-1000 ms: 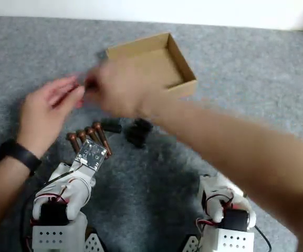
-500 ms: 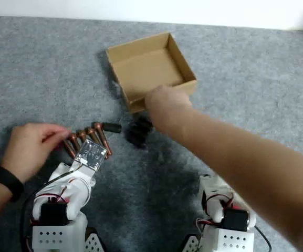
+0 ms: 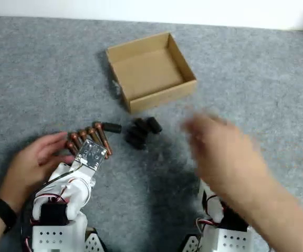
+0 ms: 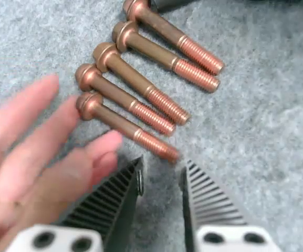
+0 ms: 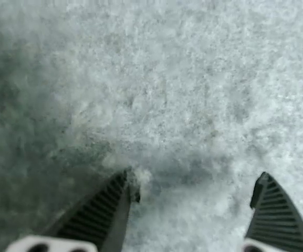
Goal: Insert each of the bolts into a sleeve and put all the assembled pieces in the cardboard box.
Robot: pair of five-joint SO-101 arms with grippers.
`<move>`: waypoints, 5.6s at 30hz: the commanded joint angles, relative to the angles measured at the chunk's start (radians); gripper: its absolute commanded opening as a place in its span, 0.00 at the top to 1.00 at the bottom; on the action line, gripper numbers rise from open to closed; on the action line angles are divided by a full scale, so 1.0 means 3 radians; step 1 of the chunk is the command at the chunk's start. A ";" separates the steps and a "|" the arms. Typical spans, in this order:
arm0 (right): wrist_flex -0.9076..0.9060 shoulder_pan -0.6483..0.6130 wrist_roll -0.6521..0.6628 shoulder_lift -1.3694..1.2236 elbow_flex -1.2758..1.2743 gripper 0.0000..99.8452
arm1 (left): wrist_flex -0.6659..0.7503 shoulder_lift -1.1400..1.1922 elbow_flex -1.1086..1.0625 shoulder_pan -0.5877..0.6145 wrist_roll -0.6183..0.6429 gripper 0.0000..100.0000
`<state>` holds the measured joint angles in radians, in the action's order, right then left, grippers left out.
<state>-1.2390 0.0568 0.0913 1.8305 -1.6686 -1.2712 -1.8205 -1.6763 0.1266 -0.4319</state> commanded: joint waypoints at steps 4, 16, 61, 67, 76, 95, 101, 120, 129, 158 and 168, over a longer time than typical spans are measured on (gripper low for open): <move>-0.0023 0.0028 0.0000 0.0008 -0.0504 0.68 | -0.0020 -0.0013 -0.0064 0.0028 0.0010 0.88; -0.0023 0.0028 0.0000 0.0008 -0.0504 0.68 | -0.0020 -0.0013 -0.0064 0.0028 0.0010 0.88; 0.0176 -0.0560 0.0000 0.0013 -0.0504 0.68 | 0.0696 -0.0023 0.1158 0.0534 0.0394 0.88; 0.0248 0.0069 0.0000 0.0008 -0.0504 0.68 | 0.0701 -0.0018 0.1348 0.0540 0.0736 0.88; 0.0315 0.0580 0.0000 0.0008 -0.0504 0.68 | 0.0690 -0.0003 0.1562 0.0667 0.0696 0.88; 0.0683 -0.0376 0.0286 -0.0345 0.0836 0.68 | 0.0532 0.3465 0.3005 0.0596 0.0864 0.88; 0.1281 -0.0611 0.0061 -0.1777 0.1194 0.68 | 0.0527 0.3470 0.2831 0.0028 0.0864 0.88; 0.1297 -0.1465 -0.0184 -0.4595 0.2846 0.68 | 0.1688 0.3501 0.1905 -0.0074 0.0875 0.88; 0.1312 -0.1460 0.0189 -0.4836 0.2713 0.68 | 0.1688 0.3501 0.1818 0.0043 0.0926 0.88; 0.1675 -0.1961 0.0425 -0.5930 0.3849 0.68 | 0.1693 0.3475 0.1834 0.0366 0.1294 0.88; 0.2094 -0.1926 0.0430 -0.6559 0.3977 0.68 | 0.1693 0.3475 0.1834 0.0488 0.1294 0.88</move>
<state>-0.6375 -0.5217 0.2002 -0.1074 -0.5163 -0.7879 -0.7710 -1.1362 0.2585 -0.0483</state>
